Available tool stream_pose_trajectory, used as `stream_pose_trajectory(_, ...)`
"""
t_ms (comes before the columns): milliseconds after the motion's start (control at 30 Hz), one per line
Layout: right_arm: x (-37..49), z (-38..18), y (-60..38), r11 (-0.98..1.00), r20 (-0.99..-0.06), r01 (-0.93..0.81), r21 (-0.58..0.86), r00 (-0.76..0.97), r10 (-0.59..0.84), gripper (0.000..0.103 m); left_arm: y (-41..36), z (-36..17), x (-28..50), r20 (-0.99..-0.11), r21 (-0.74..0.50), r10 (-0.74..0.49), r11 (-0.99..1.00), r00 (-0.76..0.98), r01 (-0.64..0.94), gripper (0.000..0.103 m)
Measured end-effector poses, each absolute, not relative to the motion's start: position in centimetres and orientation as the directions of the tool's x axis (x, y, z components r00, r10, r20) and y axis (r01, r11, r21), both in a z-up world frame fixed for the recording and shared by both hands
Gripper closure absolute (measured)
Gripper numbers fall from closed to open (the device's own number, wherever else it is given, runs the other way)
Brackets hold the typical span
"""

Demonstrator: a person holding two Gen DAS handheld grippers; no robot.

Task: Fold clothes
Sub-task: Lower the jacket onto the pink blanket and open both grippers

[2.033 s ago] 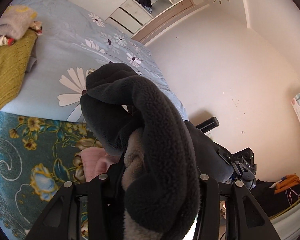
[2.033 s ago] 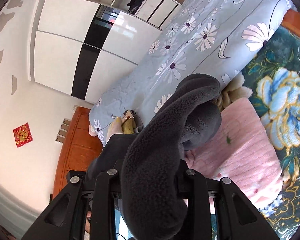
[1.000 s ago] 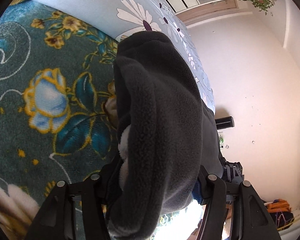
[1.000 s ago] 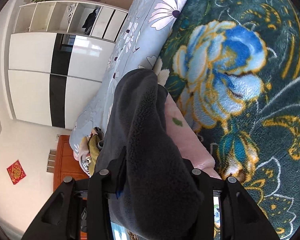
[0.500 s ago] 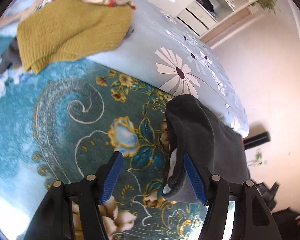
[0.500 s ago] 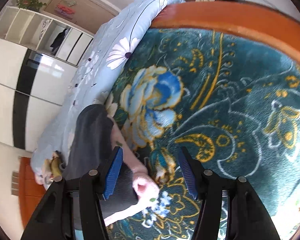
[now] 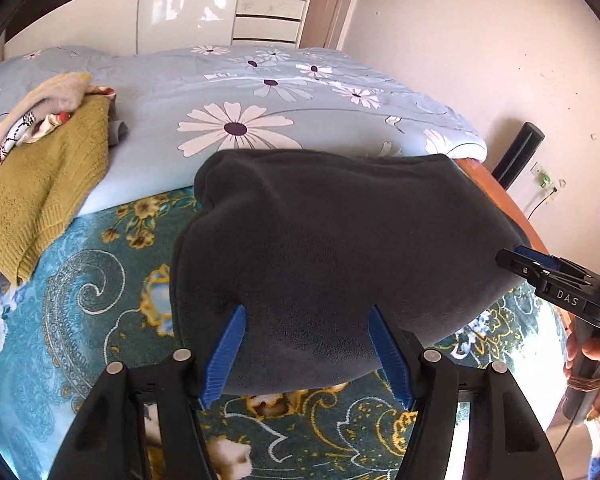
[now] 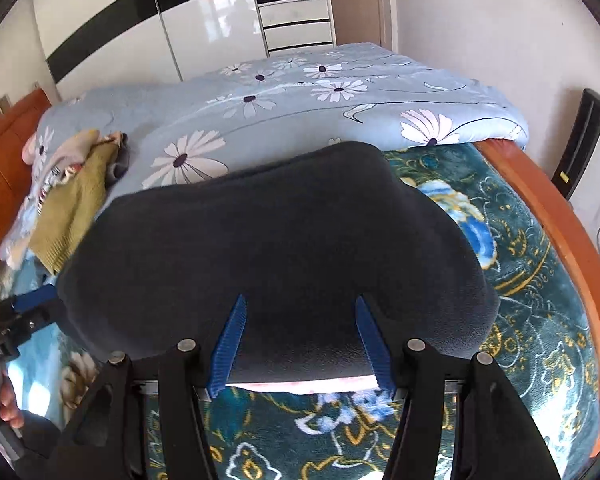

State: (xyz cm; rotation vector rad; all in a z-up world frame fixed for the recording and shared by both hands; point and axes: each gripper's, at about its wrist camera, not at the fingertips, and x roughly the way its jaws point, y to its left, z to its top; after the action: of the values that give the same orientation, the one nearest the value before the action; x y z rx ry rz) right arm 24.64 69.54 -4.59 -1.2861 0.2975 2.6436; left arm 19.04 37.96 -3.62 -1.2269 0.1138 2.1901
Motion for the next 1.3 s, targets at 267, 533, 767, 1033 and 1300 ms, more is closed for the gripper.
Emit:
stream_pose_trajectory(267,24.9,-7.3,71.4,-0.927,-0.81,-0.328,0.183,-0.584,0.046,0.044,39.0,-6.4,18.4,-0.844,-0.208,0.426,-0.821,-0.327,-0.532,0.032)
stream_pose_trajectory(533,25.4,-6.9,70.3,-0.906,-0.81,-0.385,0.173,-0.58,0.092,0.044,37.5,-5.5,20.6,-0.807,-0.261,0.481,-0.811,-0.343,-0.523,0.032)
stream_pose_trajectory(767,27.9,-7.3,67.2,-0.885,-0.784,-0.391,0.254,-0.619,0.049,0.044,35.7,-6.8,23.4,-0.799,-0.339,0.514,-0.814,-0.312,-0.472,0.03)
stream_pose_trajectory(1033,28.8,-9.4,63.2,-0.905,-0.808,-0.371,0.208,-0.587,0.055,0.044,34.6,-9.1,25.8,-0.791,-0.357,0.518,-0.823,-0.326,-0.441,0.009)
stream_pose_trajectory(1300,29.0,-11.5,60.3,-0.91,-0.823,-0.348,0.224,-0.567,0.014,0.037,32.9,-10.3,26.5,-0.782,-0.392,0.526,-0.832,-0.334,-0.392,0.0)
